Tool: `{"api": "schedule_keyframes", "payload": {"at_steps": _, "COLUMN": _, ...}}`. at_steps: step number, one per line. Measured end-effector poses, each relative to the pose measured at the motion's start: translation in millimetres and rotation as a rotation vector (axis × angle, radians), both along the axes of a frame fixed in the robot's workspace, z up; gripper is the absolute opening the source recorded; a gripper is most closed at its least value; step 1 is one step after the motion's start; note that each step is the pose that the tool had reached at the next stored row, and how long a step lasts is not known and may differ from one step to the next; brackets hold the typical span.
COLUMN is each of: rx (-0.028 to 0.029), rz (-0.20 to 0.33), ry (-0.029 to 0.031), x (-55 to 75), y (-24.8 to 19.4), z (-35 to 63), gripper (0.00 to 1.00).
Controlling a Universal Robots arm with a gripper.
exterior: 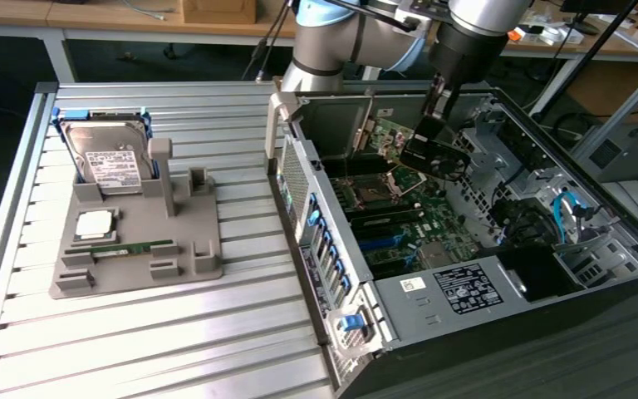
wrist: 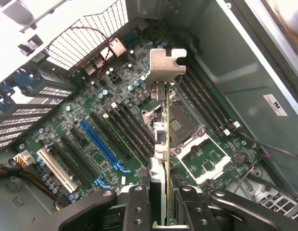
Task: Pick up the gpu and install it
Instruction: 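Insert the gpu into the slot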
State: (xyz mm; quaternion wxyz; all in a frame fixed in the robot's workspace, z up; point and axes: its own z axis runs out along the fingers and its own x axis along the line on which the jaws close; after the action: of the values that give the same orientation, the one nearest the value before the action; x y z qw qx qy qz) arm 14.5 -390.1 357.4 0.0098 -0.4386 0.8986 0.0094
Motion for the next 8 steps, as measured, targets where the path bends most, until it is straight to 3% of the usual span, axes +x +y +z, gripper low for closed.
{"api": "schedule_keyframes", "payload": {"at_steps": 8, "rx": -0.0001, "rz": 0.016, "ry": 0.0, "x": 0.0, "y": 0.0, "z": -0.1, "gripper": 0.27}}
